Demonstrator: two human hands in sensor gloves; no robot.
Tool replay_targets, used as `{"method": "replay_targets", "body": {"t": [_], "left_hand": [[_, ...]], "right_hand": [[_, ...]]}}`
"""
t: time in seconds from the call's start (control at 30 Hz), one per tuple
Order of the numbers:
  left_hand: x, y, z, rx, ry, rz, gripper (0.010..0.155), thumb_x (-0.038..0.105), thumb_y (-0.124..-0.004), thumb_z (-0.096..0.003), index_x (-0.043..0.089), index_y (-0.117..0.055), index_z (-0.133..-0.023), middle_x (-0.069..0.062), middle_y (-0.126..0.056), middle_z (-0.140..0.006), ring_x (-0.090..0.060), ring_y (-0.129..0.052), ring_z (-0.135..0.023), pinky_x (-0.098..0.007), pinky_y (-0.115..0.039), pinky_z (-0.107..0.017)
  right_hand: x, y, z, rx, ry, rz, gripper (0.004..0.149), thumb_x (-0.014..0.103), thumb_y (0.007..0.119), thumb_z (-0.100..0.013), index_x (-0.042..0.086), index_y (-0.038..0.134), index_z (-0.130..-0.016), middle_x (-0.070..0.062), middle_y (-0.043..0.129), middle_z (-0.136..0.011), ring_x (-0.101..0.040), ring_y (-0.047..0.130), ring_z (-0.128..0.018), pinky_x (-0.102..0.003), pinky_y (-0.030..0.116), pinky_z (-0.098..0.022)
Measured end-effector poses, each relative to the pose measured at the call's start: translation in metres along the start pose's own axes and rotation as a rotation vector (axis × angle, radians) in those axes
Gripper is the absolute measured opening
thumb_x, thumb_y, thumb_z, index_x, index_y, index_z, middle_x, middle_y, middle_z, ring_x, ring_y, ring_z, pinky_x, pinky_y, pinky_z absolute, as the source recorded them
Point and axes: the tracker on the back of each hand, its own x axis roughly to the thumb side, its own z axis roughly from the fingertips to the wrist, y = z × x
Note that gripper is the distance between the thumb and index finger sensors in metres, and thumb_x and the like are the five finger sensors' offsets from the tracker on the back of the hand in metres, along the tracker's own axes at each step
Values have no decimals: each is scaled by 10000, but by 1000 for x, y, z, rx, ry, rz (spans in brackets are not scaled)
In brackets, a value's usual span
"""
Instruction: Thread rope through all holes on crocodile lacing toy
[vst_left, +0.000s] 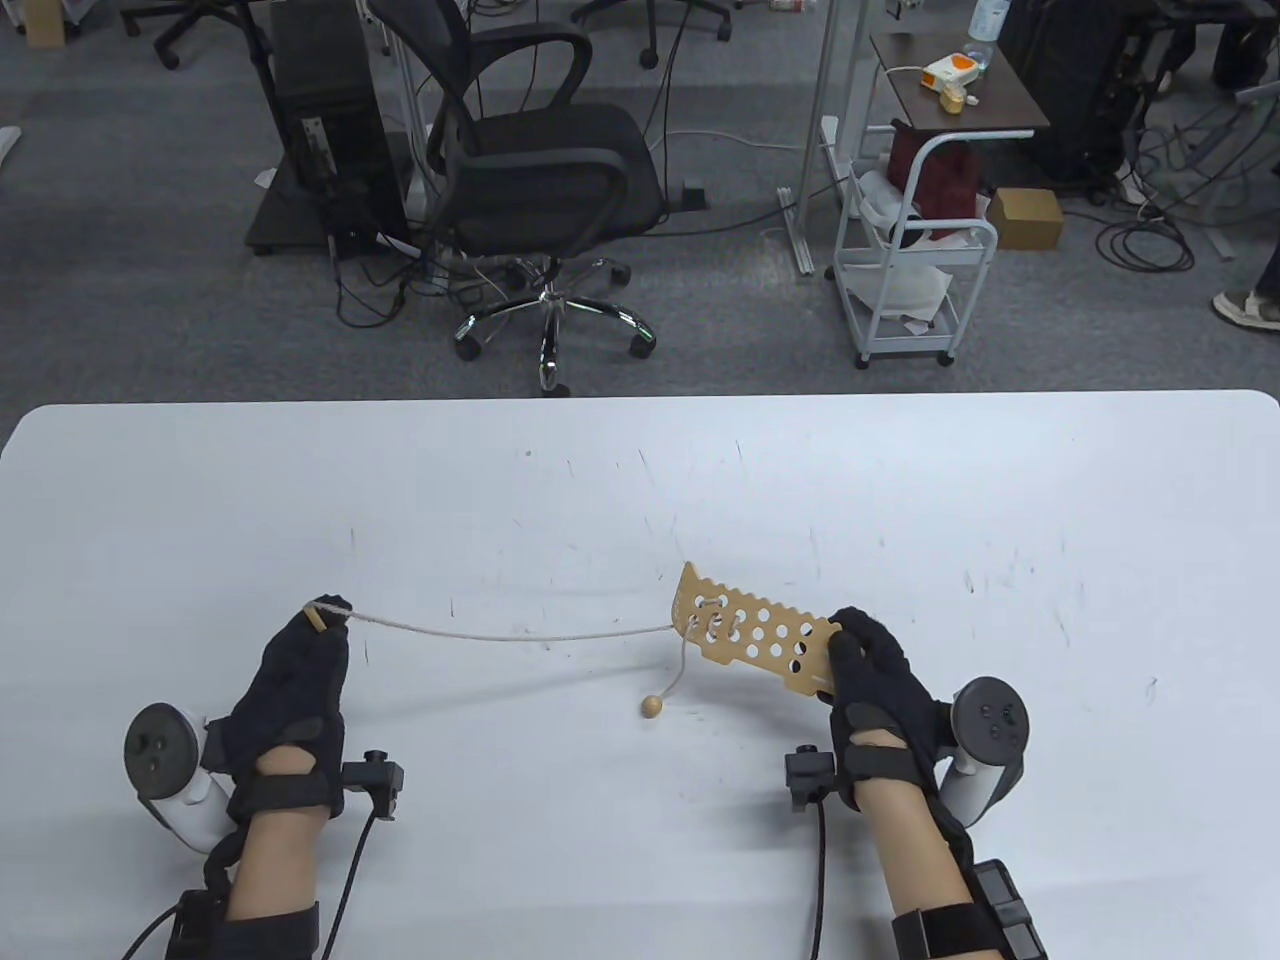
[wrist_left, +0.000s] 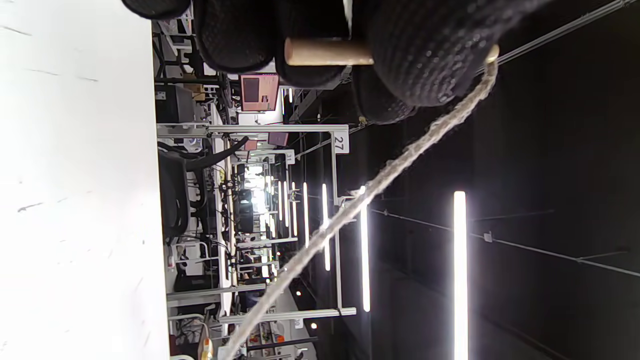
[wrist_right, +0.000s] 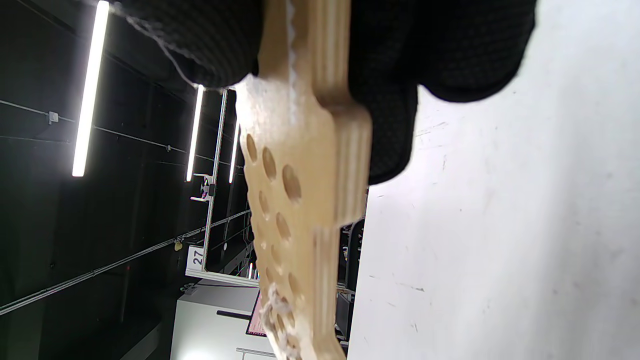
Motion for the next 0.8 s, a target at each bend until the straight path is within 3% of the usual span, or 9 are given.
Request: {"method": "replay_targets", "body": {"t": [0.27,0.5,0.63,0.8], "left_hand": [[-6,-18,-1,-121,60,-98,488,415,-809,-448,326,-832,-927,2,-825,-837,-315,-766,-841,-577,-556,-729],[-11,-39,1,-232,73,-225,623,348,-764,-457,398,-591,-1053,-22,-832,-842,-329,-771,-837,-579,-556,-728],[-13,-50,4,-281,70,-261,711,322,-764,-461,482,-433,-1070,-24,-854,-824,-334,-795,-822,-580,-573,-720],[-14,-62,6,-363,71,-312,694,307,-760,-459,472,-473,-1069,-27,-841,-838,-338,-783,-833,-582,-566,-723]], "right_hand": [[5,9,6,53,-8,-31,491,306,775,-473,81,712,-904,-113,950,-744,-307,1026,-532,-474,785,-422],[11,23,16,123,-54,-12,490,307,776,-471,81,716,-902,-109,954,-740,-305,1028,-529,-473,788,-418],[11,29,19,155,-53,-11,490,308,776,-470,81,716,-901,-111,955,-738,-302,1030,-525,-471,790,-416],[11,40,26,216,-41,-45,489,305,777,-470,80,716,-901,-112,955,-737,-306,1029,-525,-473,788,-416]]}}
